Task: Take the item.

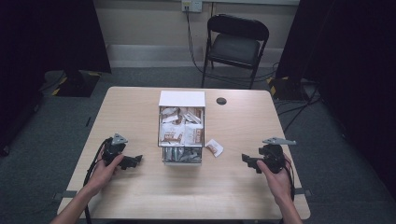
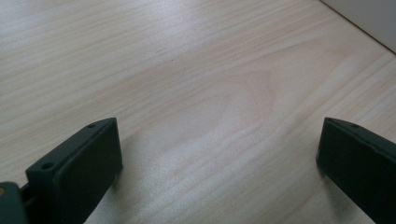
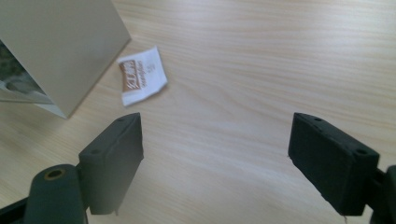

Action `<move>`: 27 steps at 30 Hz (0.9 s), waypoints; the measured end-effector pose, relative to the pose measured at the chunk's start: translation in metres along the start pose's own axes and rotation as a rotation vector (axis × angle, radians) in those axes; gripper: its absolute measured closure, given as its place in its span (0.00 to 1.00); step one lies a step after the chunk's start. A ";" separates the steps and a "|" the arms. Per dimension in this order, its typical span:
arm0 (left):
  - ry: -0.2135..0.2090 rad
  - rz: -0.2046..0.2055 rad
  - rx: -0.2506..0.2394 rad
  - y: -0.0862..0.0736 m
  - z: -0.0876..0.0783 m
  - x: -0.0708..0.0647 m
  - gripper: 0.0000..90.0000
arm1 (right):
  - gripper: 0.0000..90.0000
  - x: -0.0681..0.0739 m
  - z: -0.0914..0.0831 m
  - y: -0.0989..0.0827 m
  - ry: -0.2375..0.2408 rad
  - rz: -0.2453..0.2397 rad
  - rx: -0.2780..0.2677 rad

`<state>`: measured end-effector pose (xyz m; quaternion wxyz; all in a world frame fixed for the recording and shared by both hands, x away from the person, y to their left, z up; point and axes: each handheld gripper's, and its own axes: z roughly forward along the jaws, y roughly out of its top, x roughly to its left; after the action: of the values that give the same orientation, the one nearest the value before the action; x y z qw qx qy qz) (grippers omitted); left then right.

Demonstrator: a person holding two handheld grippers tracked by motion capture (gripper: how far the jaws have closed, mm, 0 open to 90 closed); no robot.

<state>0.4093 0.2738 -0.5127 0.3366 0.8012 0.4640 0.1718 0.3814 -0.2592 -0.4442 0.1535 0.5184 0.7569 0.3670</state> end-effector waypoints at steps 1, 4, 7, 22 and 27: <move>0.000 0.000 0.000 0.000 0.000 0.000 0.00 | 0.20 -0.002 0.000 -0.003 -0.015 0.001 -0.002; 0.000 0.000 0.000 0.000 0.000 0.000 0.00 | 0.20 -0.012 0.003 -0.013 -0.061 0.014 0.015; 0.000 0.000 0.000 0.000 0.000 0.000 0.00 | 0.19 -0.023 0.006 -0.018 -0.087 0.032 0.038; 0.003 -0.002 0.000 -0.001 -0.001 -0.001 0.00 | 0.15 -0.033 0.026 -0.038 -0.245 0.019 0.095; 0.003 -0.002 0.000 -0.001 -0.001 -0.001 0.00 | 0.07 -0.035 0.029 -0.046 -0.252 0.015 0.020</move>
<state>0.4081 0.2736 -0.5126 0.3362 0.8004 0.4653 0.1726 0.3824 -0.2881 -0.5024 0.2393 0.5677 0.7314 0.2924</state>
